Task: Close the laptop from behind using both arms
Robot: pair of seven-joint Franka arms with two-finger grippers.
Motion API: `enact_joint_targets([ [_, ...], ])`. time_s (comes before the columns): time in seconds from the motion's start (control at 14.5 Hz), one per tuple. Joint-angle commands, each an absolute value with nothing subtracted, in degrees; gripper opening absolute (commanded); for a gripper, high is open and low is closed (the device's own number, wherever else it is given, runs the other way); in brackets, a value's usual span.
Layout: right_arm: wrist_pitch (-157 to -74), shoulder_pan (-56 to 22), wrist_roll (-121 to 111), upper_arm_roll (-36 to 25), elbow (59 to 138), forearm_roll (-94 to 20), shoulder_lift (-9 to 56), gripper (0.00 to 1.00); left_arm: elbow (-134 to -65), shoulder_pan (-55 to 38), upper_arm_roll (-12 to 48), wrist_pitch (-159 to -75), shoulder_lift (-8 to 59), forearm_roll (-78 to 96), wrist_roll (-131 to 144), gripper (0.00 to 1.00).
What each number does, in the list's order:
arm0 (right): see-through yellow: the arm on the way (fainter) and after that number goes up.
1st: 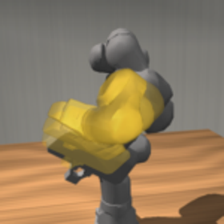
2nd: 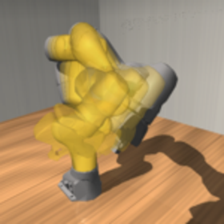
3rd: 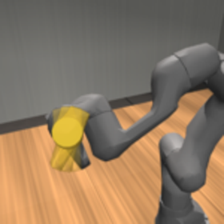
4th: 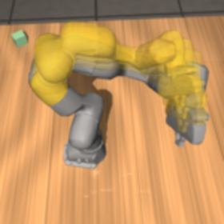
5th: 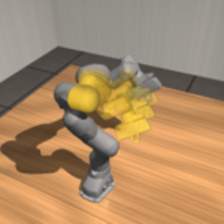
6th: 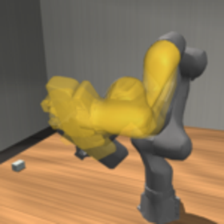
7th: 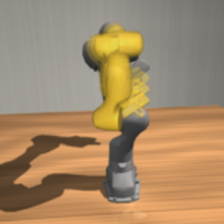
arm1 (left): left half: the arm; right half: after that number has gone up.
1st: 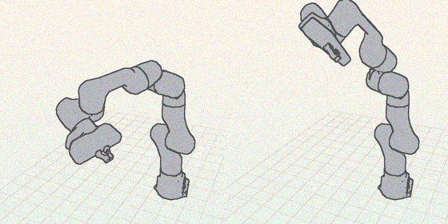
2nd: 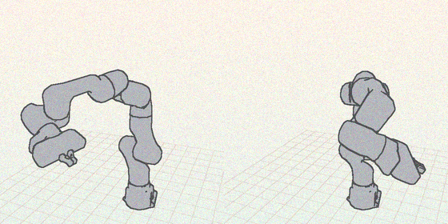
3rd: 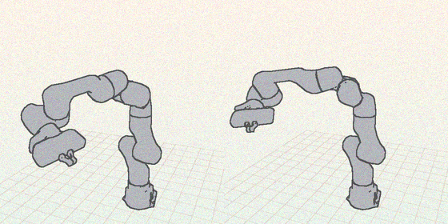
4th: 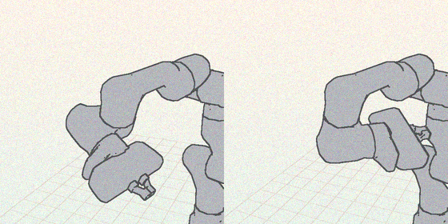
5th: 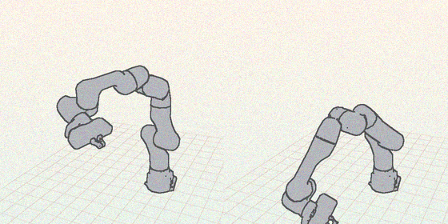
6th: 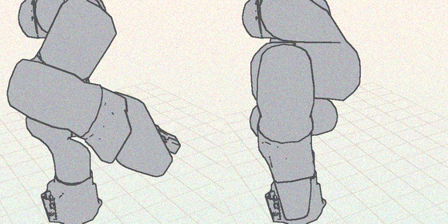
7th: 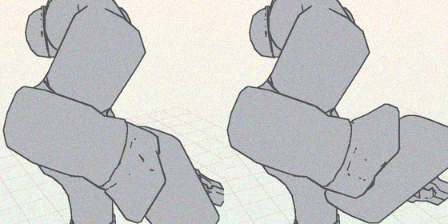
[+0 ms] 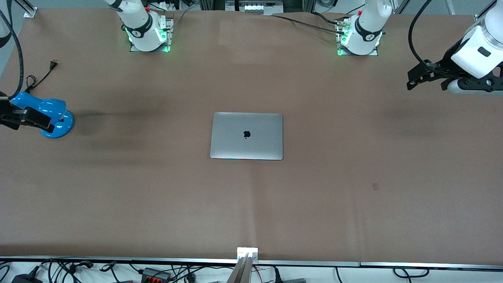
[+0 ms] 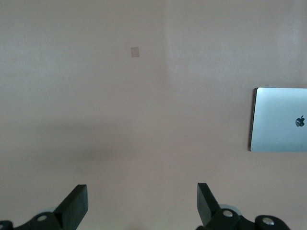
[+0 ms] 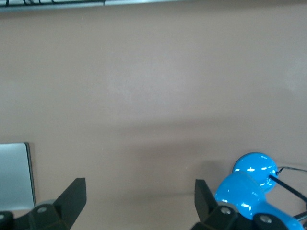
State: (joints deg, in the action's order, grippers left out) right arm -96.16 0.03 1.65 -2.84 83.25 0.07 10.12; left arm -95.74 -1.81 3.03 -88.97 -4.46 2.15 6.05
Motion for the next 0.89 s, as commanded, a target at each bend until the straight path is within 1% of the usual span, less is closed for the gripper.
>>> enact_joint_targets([
  [0.0, -98.17, 0.44, 1.41, -2.11, 94.46, 0.44, 1.34, 1.0, -93.6, -1.85, 3.25, -87.63, -3.16, 0.88, 6.15, 1.0],
  [0.14, -98.61, 0.44, 1.41, -2.02, 99.03, 0.44, -2.44, 1.0, -93.6, -1.93, 3.25, -87.63, -3.16, 0.79, 6.15, 1.0],
  [0.21, -98.79, 0.35, 1.23, -2.02, 99.84, 0.7, -3.33, 1.0, -93.6, -1.93, 3.25, -87.63, -3.16, 0.79, 6.15, 1.0],
  [0.83, -98.17, 0.44, 0.17, -1.93, 99.4, 1.23, -3.43, 1.0, -93.6, -1.93, 3.34, -87.63, -3.16, 0.7, 6.15, 1.0],
])
